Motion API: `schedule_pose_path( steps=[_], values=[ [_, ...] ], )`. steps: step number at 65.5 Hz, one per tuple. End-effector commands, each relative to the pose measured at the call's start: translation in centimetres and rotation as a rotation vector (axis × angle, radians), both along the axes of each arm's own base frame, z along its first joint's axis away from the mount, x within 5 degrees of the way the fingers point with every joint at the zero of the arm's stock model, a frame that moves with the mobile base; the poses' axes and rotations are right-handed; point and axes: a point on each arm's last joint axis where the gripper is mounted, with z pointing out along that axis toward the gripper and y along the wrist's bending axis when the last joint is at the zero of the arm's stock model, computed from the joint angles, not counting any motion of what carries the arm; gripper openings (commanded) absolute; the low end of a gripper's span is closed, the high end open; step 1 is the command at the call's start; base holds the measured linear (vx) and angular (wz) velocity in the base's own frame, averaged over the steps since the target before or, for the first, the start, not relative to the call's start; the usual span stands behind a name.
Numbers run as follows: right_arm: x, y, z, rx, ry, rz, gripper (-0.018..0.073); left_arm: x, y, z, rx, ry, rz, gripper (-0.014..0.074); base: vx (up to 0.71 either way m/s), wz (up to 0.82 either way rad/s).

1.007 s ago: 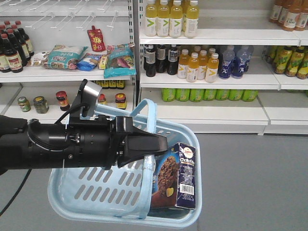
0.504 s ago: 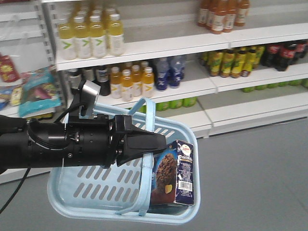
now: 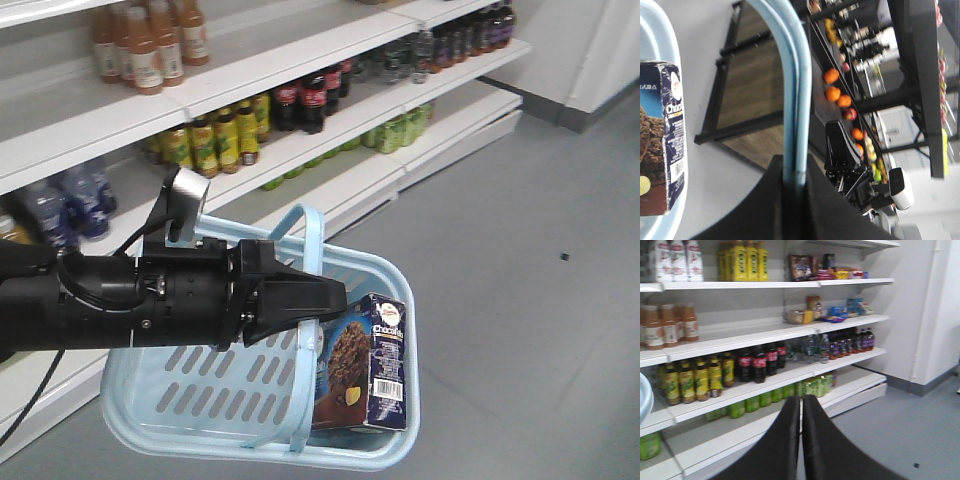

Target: Left arm holds basket, right arm returns cookies

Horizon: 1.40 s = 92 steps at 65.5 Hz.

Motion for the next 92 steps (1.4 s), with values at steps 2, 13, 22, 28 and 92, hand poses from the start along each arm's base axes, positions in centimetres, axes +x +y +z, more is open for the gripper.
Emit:
schedule_pose_path(
  steps=[2, 13, 22, 28, 92],
  values=[
    [-0.12, 0.0, 0.64, -0.008, -0.078, -0.002, -0.0006, -0.44, -0.17, 2.99, -0.146, -0.024, -0.013, -0.0006, 0.24, -0.87],
    [-0.12, 0.0, 0.64, -0.008, -0.078, -0.002, -0.0006, -0.44, -0.17, 2.99, -0.146, -0.024, -0.013, -0.0006, 0.23, -0.83],
    [-0.12, 0.0, 0.64, -0.008, -0.078, -0.002, -0.0006, -0.44, -0.17, 2.99, -0.146, -0.024, -0.013, -0.0006, 0.22, -0.81],
    [-0.12, 0.0, 0.64, -0.008, -0.078, -0.002, -0.0006, -0.44, -0.17, 2.99, -0.146, -0.024, -0.013, -0.0006, 0.21, -0.81],
    [-0.12, 0.0, 0.62, -0.008, -0.076, -0.001, -0.0006, -0.44, -0.17, 2.99, -0.146, -0.024, -0.013, -0.0006, 0.23, -0.52]
  ],
)
